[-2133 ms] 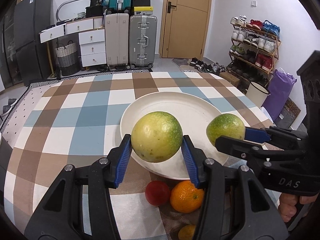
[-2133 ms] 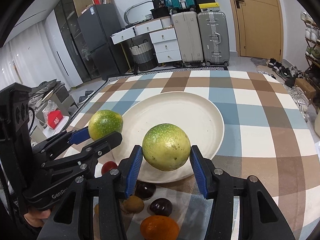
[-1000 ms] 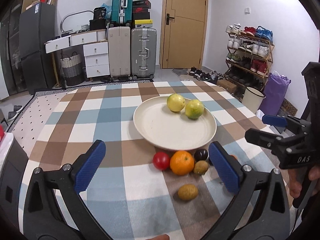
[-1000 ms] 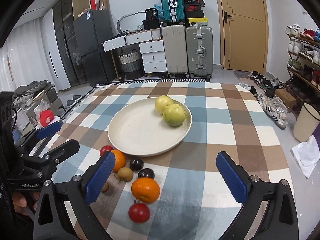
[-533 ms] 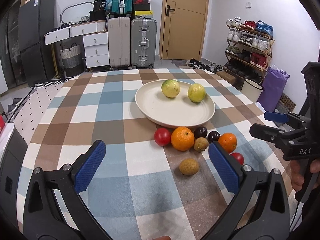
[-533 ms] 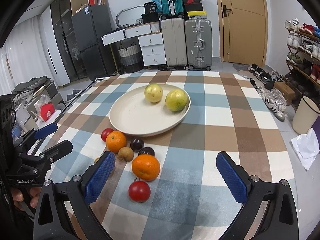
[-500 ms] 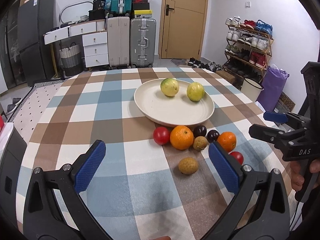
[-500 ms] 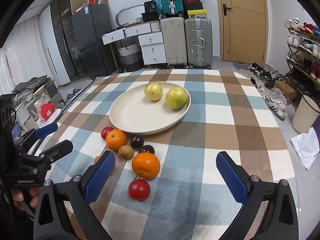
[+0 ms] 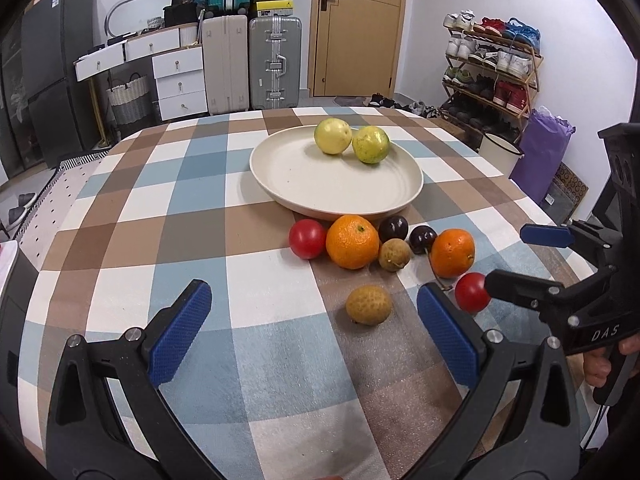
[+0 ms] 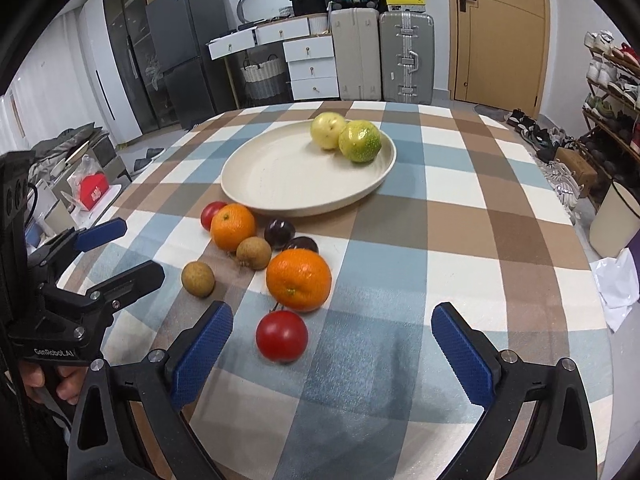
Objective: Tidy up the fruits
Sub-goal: 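Move the left tool to the red tomato and grasp it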
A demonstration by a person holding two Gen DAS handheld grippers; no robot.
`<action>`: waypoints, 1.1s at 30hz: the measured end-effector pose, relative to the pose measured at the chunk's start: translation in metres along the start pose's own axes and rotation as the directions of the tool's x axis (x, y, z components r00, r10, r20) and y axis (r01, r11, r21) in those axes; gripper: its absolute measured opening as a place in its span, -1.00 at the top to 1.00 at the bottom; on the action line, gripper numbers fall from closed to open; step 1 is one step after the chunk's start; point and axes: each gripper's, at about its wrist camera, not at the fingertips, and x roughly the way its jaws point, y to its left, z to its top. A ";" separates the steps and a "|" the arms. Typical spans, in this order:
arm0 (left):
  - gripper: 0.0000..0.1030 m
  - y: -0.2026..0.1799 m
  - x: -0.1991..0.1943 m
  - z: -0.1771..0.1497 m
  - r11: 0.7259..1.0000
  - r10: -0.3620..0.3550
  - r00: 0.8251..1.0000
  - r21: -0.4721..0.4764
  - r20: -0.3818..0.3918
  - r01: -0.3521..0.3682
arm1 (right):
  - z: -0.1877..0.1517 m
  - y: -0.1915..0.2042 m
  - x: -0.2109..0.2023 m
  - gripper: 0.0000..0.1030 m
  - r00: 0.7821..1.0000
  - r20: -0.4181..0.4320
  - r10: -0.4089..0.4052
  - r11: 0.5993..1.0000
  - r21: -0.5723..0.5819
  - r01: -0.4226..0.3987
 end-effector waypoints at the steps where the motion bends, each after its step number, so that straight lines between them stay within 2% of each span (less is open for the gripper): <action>1: -1.00 -0.001 0.001 -0.001 1.000 -0.003 1.000 0.003 -0.002 0.003 | -0.001 0.001 0.001 -0.98 1.000 -0.004 0.002 1.000 -0.005 -0.002; 5: -1.00 -0.004 0.008 -0.003 1.000 -0.001 1.000 0.021 -0.023 0.001 | -0.005 0.005 0.008 -0.97 1.000 -0.025 0.002 1.000 -0.017 -0.002; 12: -1.00 -0.001 0.015 -0.003 1.000 0.000 0.999 0.007 -0.049 0.001 | -0.011 0.010 0.022 -0.70 0.997 -0.078 0.011 0.999 -0.030 -0.014; 18: -1.00 0.000 0.022 -0.003 1.000 -0.003 0.997 0.009 -0.076 0.004 | -0.013 0.012 0.027 -0.55 0.996 -0.091 0.014 0.999 -0.040 -0.018; 25: -1.00 -0.002 0.025 -0.003 1.000 -0.007 0.996 0.012 -0.086 0.008 | -0.014 0.013 0.028 -0.48 0.996 -0.090 0.004 0.999 -0.052 -0.009; 27: -0.99 -0.002 0.026 -0.003 1.000 -0.008 0.996 0.013 -0.091 0.009 | -0.015 0.015 0.027 -0.36 0.996 -0.088 0.005 0.998 -0.062 -0.010; 30: -0.99 -0.004 0.028 -0.003 1.000 -0.012 0.995 0.022 -0.100 0.015 | -0.016 0.018 0.025 -0.07 0.996 -0.084 0.007 0.997 -0.072 -0.014; 33: -0.96 -0.007 0.032 -0.004 0.999 -0.022 0.993 0.039 -0.119 0.027 | -0.018 0.022 0.024 0.03 0.996 -0.083 0.005 0.996 -0.090 -0.013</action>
